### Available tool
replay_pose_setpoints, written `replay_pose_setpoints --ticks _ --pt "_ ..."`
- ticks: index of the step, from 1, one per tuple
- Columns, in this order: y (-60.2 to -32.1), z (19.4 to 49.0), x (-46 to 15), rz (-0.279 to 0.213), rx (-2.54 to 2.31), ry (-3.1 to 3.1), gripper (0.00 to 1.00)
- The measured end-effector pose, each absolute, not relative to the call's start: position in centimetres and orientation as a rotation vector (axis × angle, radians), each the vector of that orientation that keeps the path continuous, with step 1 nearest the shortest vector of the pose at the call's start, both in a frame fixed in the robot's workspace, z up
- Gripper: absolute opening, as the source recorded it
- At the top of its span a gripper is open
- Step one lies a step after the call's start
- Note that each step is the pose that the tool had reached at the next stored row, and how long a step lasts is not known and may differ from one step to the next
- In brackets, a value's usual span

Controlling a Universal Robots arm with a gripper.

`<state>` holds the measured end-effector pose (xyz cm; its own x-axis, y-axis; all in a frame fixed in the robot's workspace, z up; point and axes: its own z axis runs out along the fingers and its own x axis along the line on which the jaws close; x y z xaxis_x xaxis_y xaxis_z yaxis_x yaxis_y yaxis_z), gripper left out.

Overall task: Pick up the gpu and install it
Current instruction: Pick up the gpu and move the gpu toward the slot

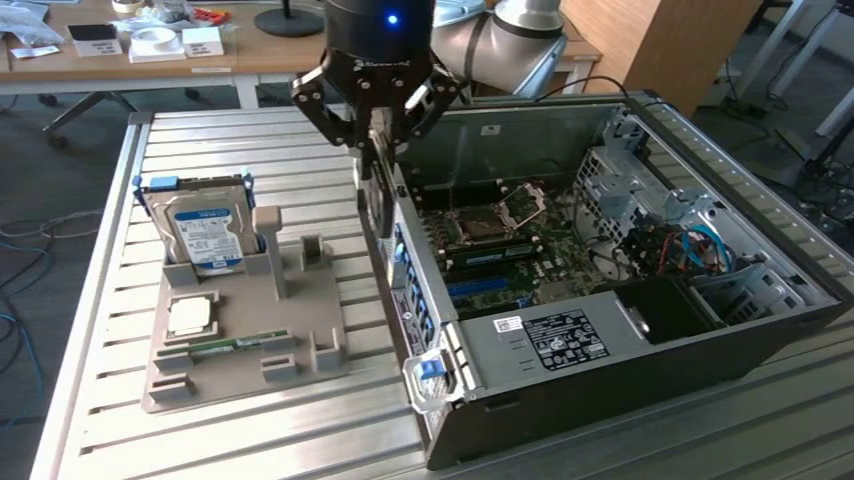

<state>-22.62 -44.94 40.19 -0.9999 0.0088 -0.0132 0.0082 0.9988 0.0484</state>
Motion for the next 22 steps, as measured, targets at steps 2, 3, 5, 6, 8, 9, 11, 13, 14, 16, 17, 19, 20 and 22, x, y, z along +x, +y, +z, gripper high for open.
replay_pose_setpoints --ticks 2,3,5,6,8,9,11,13,14,16,17,19,20,22 --pt "-44.9 40.2 -22.1 0.076 0.013 3.127 0.27" --pt "-44.9 40.2 -21.8 0.076 0.013 3.127 0.27" --pt "-44.9 40.2 -21.3 0.076 0.013 3.127 0.27" --pt "-44.9 40.2 -21.0 0.077 0.013 3.127 0.27" --pt "-44.9 40.2 -20.5 0.077 0.013 3.127 0.27" --pt "-44.9 40.2 -20.2 0.078 0.013 3.127 0.27" --pt "-44.9 40.2 -19.5 0.078 0.013 3.127 0.27" --pt "-44.9 40.2 -18.9 0.079 0.013 3.127 0.27" --pt "-44.9 40.2 -18.5 0.08 0.013 3.127 0.27" --pt "-44.9 40.2 -17.8 0.081 0.013 3.127 0.27" --pt "-44.9 40.2 -17.4 0.082 0.013 3.127 0.27" --pt "-44.9 40.2 -16.7 0.083 0.013 3.127 0.27" --pt "-44.9 40.2 -16.2 0.084 0.013 3.127 0.27" --pt "-44.9 40.2 -15.4 0.085 0.013 3.127 0.27"
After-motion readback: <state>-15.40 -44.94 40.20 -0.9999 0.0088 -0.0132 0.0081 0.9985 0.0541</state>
